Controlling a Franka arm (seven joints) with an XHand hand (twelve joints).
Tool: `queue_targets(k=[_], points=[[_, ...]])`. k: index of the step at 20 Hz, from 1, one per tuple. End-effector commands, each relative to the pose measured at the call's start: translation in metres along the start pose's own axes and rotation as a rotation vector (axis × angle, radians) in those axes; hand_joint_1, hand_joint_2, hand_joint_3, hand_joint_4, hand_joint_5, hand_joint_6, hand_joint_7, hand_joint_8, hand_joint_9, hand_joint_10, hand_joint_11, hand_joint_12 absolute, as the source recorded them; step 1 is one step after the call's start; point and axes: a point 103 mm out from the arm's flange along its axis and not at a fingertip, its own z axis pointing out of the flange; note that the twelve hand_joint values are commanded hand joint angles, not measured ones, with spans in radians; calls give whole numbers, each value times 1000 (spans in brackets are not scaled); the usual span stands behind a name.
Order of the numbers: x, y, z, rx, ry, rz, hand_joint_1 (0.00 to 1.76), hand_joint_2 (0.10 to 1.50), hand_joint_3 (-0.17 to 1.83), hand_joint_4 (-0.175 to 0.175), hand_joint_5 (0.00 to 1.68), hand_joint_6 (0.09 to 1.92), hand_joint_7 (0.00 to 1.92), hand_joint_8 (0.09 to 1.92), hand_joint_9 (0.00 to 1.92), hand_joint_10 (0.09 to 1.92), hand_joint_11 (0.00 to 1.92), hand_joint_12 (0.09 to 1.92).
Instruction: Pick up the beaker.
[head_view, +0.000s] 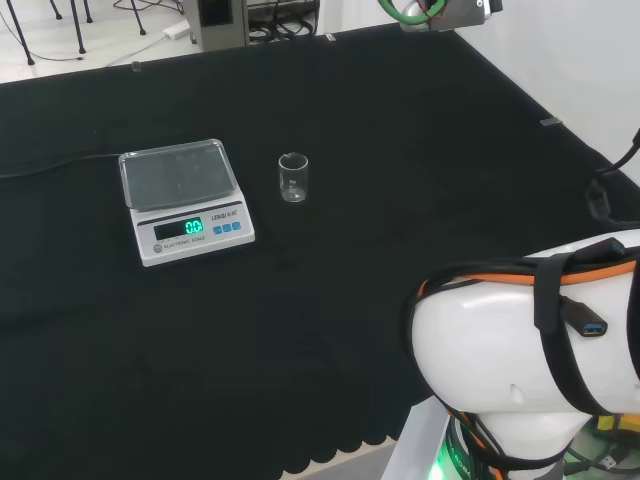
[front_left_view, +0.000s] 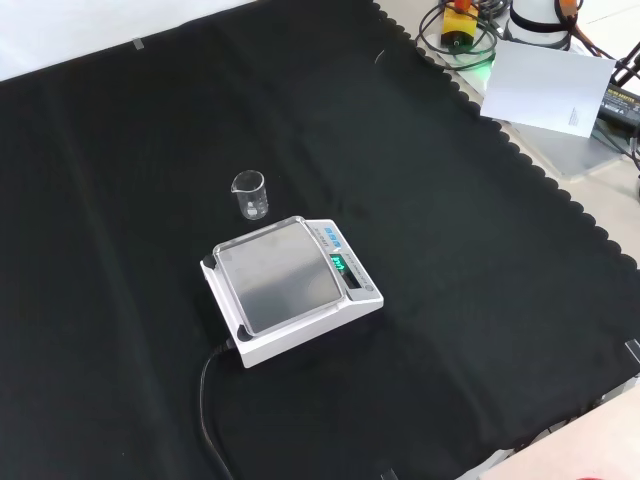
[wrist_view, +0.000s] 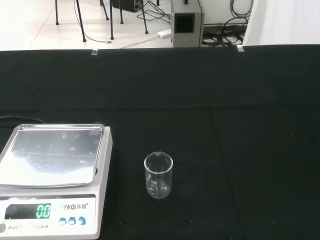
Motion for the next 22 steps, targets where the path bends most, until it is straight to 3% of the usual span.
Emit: queue_targets(k=[1, 5, 22], points=[[0, 5, 5, 1, -4, -4, 590, 788, 589, -18, 181, 316, 162, 689, 242, 811, 0, 1184], [-3, 21, 24, 30, 3, -9, 582, 845, 486, -18, 237, 179, 155, 695, 224, 839, 0, 1199], [0, 71, 119, 138, 10, -37, 584, 856, 471, -20, 259, 152, 164, 700, 224, 841, 0, 1191]])
